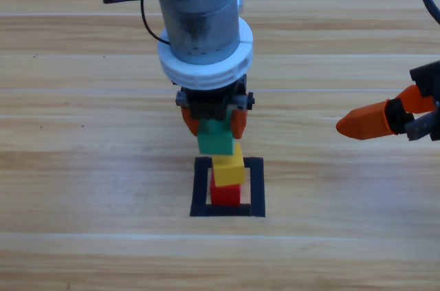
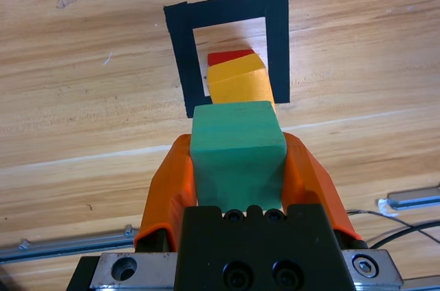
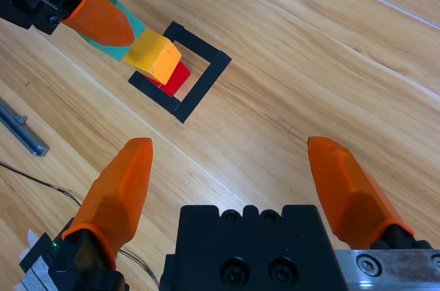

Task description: Stack the blocks in the rectangular block: red at the bottom, yellow in the middle, green on top

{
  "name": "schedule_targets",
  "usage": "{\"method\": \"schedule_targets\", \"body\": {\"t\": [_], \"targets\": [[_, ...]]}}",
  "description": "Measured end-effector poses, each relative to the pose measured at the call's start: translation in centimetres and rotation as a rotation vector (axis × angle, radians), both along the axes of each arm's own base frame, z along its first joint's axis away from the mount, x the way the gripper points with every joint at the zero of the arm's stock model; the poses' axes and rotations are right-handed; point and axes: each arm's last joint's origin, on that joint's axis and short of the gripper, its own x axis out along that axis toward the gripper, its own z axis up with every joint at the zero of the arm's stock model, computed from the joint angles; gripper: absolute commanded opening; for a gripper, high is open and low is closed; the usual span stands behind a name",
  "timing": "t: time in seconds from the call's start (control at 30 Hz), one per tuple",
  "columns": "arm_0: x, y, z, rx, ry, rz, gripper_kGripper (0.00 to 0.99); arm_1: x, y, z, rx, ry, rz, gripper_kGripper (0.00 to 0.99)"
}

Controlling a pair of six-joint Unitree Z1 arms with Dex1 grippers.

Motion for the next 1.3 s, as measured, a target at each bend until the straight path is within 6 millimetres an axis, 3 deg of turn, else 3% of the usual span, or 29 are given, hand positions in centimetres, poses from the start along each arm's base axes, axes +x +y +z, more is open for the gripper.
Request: {"method": "schedule_targets", "body": {"t": [0.3, 1.3], "targets": [[0.2, -0.3, -0.9, 0.017, 0.02, 0.037, 0.152, 0.0, 0.0, 0.0, 0.0, 0.0, 0.0, 0.989], [0.4, -1.1, -1.1, 0.009, 0.013, 0.03, 0.152, 0.0, 0.0, 0.0, 0.0, 0.0, 0.0, 0.989]]}}
